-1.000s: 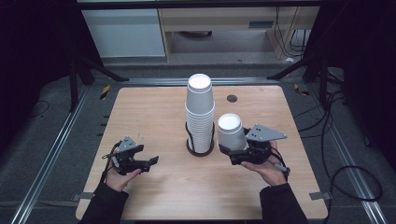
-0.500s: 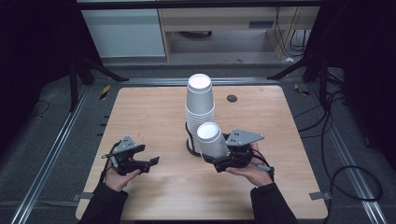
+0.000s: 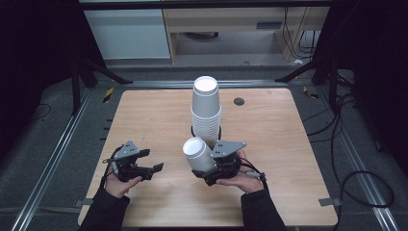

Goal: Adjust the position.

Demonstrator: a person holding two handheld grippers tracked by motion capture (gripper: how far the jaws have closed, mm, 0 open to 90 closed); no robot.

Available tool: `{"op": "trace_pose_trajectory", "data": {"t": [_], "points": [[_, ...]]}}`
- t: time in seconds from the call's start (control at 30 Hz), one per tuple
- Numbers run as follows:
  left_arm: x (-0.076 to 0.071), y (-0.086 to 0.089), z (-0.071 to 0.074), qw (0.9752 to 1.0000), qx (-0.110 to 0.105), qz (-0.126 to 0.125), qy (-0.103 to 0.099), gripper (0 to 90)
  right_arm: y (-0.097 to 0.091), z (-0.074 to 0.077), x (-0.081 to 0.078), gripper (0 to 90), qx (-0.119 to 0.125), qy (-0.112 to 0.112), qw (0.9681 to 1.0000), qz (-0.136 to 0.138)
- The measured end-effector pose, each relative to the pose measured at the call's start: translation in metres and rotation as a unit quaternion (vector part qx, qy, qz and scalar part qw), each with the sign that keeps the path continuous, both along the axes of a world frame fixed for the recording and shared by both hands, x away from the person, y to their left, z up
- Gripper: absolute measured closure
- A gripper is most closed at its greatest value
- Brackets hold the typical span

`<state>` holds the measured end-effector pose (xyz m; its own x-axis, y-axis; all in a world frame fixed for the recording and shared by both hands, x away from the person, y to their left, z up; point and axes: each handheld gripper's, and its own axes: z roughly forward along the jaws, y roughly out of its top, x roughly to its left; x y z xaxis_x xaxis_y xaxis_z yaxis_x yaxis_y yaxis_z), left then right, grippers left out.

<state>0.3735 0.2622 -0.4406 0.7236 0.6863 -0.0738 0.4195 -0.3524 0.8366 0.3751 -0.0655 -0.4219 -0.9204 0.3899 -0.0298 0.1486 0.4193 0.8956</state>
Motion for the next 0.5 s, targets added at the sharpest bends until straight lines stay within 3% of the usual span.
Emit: {"op": "trace_pose_trajectory", "data": {"t": [0.13, 0.33, 0.5], "points": [[-0.002, -0.001, 0.001, 0.9998, -0.001, -0.020, 0.000, 17.8, 0.009, -0.004, 0.005, 13.2, -0.005, 0.006, 0.9996, 0.027], [-0.004, 0.000, 0.006, 0.9990, -0.009, -0.043, -0.004, 17.9, 0.020, -0.014, 0.011, 13.1, -0.031, 0.010, 0.9985, 0.044], [-0.006, 0.001, 0.012, 0.9984, -0.017, -0.053, -0.008, 17.9, 0.025, -0.017, 0.016, 13.2, -0.036, 0.014, 0.9977, 0.055]]}}
